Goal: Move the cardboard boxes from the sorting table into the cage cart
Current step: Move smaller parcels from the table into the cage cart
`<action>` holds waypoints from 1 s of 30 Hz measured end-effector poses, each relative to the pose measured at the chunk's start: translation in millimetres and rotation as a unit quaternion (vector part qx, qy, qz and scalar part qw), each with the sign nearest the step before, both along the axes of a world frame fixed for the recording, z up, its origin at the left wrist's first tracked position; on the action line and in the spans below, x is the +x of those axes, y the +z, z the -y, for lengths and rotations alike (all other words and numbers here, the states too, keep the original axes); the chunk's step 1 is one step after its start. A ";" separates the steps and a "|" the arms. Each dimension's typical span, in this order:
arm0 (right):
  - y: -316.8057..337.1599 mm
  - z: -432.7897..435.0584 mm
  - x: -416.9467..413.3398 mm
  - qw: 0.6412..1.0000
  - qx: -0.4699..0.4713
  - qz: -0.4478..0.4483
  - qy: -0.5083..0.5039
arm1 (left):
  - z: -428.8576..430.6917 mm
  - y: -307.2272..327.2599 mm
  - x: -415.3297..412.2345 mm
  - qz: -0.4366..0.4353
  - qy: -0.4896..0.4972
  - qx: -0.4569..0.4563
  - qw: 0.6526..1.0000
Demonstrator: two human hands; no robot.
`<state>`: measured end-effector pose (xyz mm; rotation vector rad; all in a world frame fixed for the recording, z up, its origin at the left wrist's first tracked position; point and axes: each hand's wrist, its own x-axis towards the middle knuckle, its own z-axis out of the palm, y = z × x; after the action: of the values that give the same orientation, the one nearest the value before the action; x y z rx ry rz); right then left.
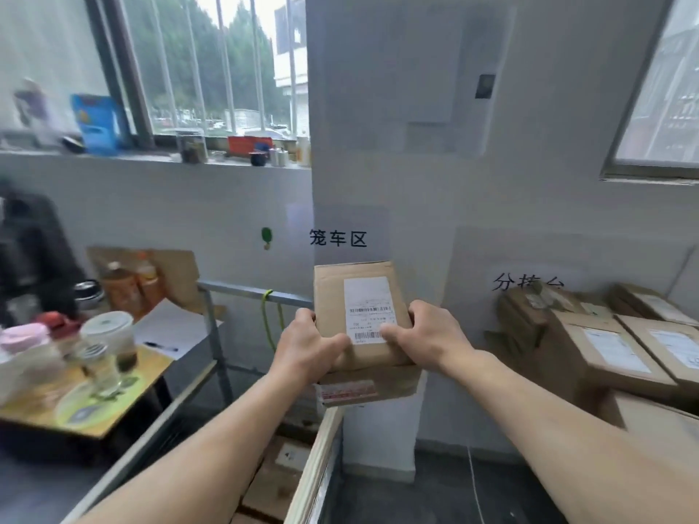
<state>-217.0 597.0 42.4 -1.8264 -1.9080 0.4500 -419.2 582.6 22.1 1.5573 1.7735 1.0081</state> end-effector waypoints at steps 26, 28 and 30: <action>-60.3 -119.9 -160.7 0.932 -0.018 -0.022 0.361 | 23.7 -43.6 -93.2 0.010 0.353 -0.022 0.935; -67.4 -125.3 -165.7 0.931 -0.023 -0.023 0.363 | 20.4 -48.1 -95.8 0.018 0.357 -0.026 0.934; -74.6 -130.3 -168.9 0.930 -0.030 -0.023 0.364 | 15.8 -54.7 -98.6 0.023 0.360 -0.030 0.932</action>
<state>-385.9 727.3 -32.2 -1.0573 -2.5197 0.7790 -517.8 566.8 -32.6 0.8180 2.3760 1.2754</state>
